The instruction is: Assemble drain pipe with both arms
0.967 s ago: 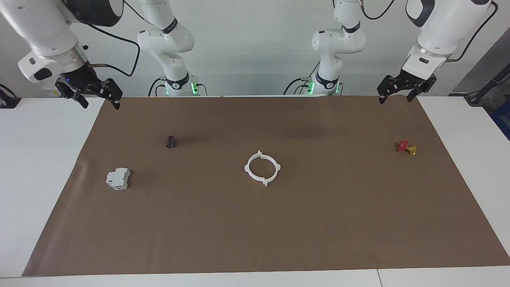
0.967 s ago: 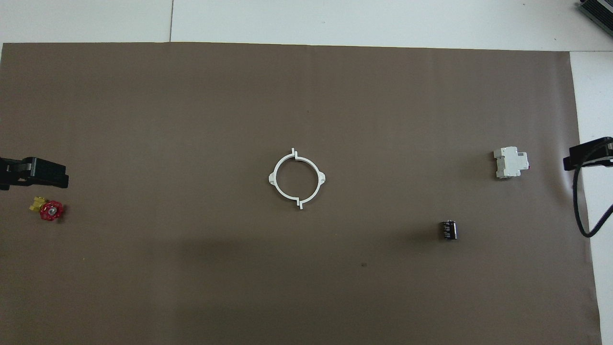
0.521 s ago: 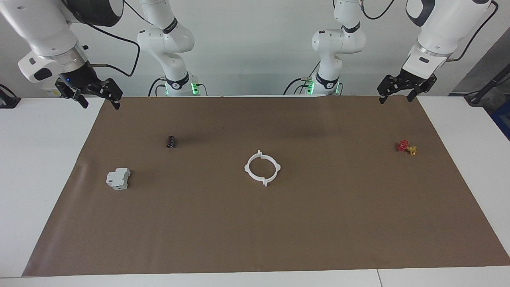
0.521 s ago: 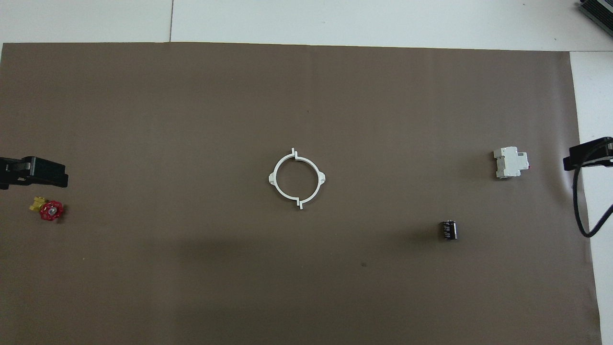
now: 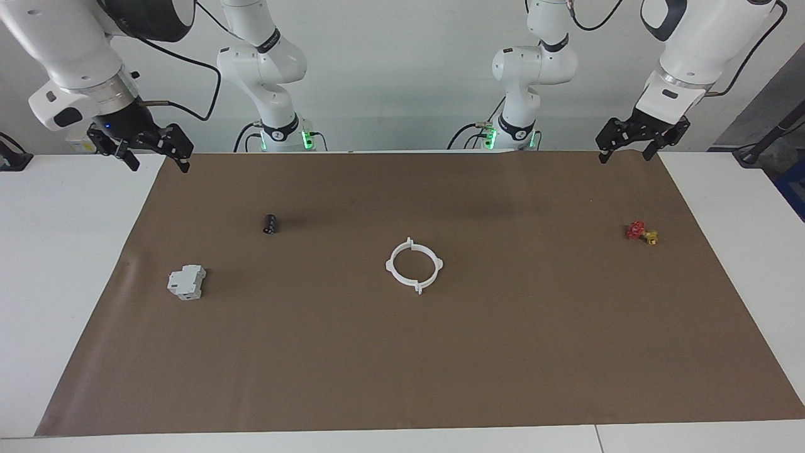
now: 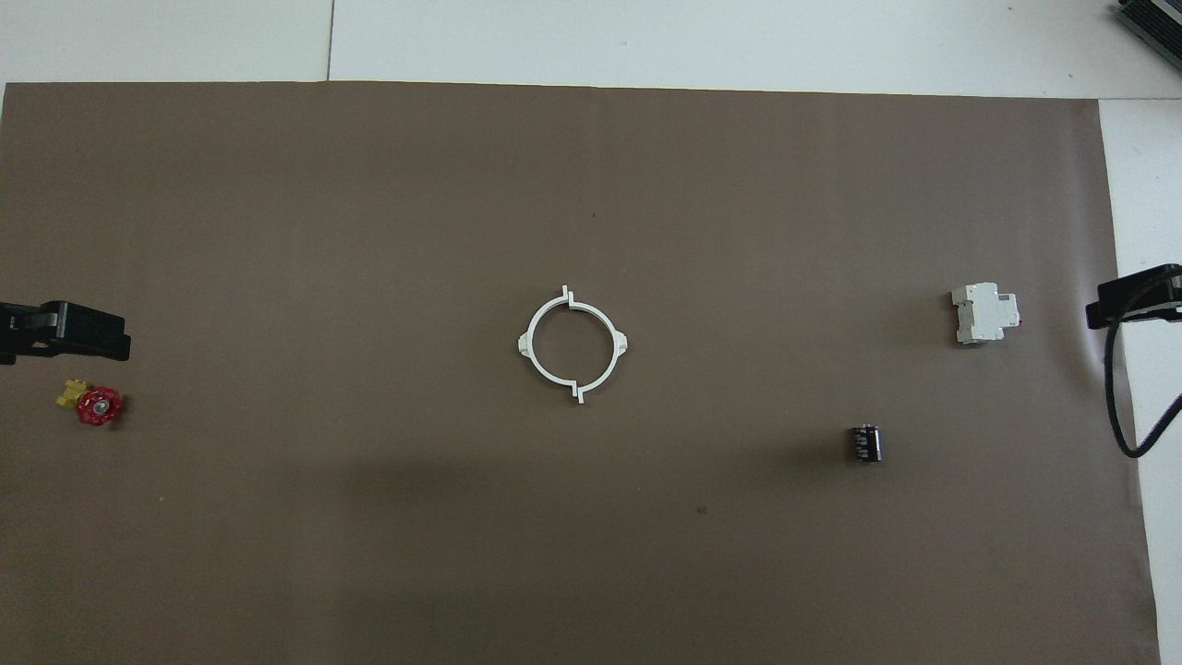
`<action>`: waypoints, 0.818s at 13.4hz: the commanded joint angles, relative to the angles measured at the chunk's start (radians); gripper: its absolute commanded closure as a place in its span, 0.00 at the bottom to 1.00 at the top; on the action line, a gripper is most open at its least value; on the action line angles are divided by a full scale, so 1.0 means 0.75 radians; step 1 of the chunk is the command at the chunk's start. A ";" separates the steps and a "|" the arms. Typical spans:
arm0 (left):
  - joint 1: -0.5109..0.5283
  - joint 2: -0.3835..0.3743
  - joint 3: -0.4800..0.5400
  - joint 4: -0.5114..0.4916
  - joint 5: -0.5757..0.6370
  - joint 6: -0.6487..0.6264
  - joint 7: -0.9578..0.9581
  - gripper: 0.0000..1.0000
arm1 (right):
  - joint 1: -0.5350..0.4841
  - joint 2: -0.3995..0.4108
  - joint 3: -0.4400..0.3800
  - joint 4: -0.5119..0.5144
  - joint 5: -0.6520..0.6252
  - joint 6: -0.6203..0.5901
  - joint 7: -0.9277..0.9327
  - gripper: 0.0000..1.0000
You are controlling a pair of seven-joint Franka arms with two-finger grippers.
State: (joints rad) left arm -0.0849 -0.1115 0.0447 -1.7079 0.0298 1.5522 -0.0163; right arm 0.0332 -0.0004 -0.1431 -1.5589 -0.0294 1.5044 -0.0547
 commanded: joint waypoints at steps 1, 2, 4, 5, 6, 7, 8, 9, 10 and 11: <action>0.015 -0.001 -0.015 0.015 -0.021 -0.004 -0.013 0.00 | -0.005 -0.010 0.005 -0.014 0.011 0.005 0.016 0.00; 0.015 -0.003 -0.027 0.015 -0.021 -0.004 -0.011 0.00 | -0.005 -0.010 0.005 -0.014 0.011 0.005 0.016 0.00; 0.015 -0.003 -0.029 0.017 -0.021 -0.004 -0.011 0.00 | -0.005 -0.010 0.005 -0.014 0.011 0.005 0.016 0.00; 0.015 -0.003 -0.031 0.017 -0.021 -0.004 -0.011 0.00 | -0.005 -0.010 0.005 -0.014 0.011 0.005 0.016 0.00; 0.015 -0.003 -0.031 0.017 -0.021 -0.004 -0.011 0.00 | -0.005 -0.010 0.005 -0.014 0.011 0.005 0.016 0.00; 0.015 -0.003 -0.031 0.017 -0.021 -0.004 -0.011 0.00 | -0.005 -0.010 0.005 -0.014 0.011 0.005 0.016 0.00; 0.015 -0.001 -0.029 0.015 -0.021 -0.004 -0.011 0.00 | -0.005 -0.010 0.005 -0.014 0.011 0.005 0.016 0.00; 0.015 0.016 -0.021 0.013 -0.021 -0.004 -0.011 0.00 | -0.005 -0.010 0.005 -0.014 0.011 0.005 0.016 0.00; 0.015 0.026 -0.019 0.027 -0.021 -0.006 -0.009 0.00 | -0.005 -0.010 0.005 -0.014 0.011 0.007 0.016 0.00; 0.015 0.034 -0.019 0.044 -0.021 -0.012 -0.009 0.00 | -0.005 -0.010 0.005 -0.014 0.011 0.005 0.016 0.00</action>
State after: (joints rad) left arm -0.0847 -0.1057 0.0326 -1.7067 0.0298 1.5523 -0.0178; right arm 0.0332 -0.0004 -0.1431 -1.5589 -0.0294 1.5044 -0.0547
